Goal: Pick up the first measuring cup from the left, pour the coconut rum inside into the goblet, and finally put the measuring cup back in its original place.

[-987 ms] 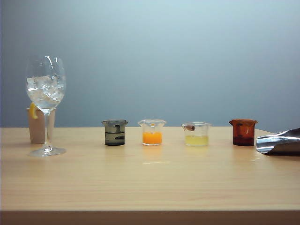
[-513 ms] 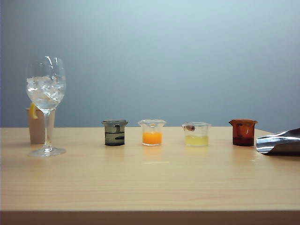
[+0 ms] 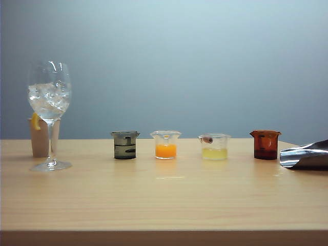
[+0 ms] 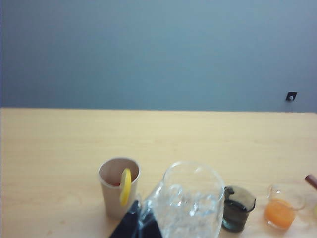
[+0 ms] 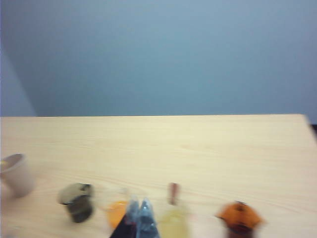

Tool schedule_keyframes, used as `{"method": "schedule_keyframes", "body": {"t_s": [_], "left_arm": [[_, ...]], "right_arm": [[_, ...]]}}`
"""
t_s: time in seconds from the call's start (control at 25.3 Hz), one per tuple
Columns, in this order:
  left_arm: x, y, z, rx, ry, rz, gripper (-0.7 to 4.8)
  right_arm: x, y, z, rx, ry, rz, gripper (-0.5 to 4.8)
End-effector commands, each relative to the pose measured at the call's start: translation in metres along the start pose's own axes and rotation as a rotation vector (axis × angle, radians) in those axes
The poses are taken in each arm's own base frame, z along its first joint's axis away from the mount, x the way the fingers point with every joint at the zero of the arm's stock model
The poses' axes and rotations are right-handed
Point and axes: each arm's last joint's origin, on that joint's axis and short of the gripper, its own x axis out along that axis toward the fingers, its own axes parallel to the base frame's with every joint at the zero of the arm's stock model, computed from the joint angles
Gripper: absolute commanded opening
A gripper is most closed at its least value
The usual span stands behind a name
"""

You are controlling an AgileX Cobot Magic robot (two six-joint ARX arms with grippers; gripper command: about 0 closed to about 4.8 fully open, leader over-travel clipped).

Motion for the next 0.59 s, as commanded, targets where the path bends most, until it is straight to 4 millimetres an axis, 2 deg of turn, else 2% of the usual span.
{"method": "schedule_keyframes", "body": {"t_s": [0.04,0.2,0.43,0.51,0.59], "left_arm": [[0.0,-0.004,0.005,0.008,-0.017,-0.032,-0.05],[0.0,-0.018,-0.004,0.047,0.067,-0.128,-0.05],[-0.002,-0.037,-0.014,0.058,0.166,-0.201,-0.05],[-0.004,-0.045,-0.016,0.068,0.184,-0.22,-0.05],[-0.005,-0.05,-0.017,0.07,0.191,-0.256,-0.05]], "right_arm": [[0.022,0.027,-0.012,-0.001,0.004,0.041,-0.09],[0.055,0.072,-0.046,-0.006,0.044,0.142,-0.09],[0.089,0.108,-0.092,-0.014,0.074,0.204,-0.09],[0.111,0.126,-0.117,-0.044,0.144,0.216,-0.09],[0.126,0.137,-0.13,-0.057,0.178,0.221,-0.09]]}}
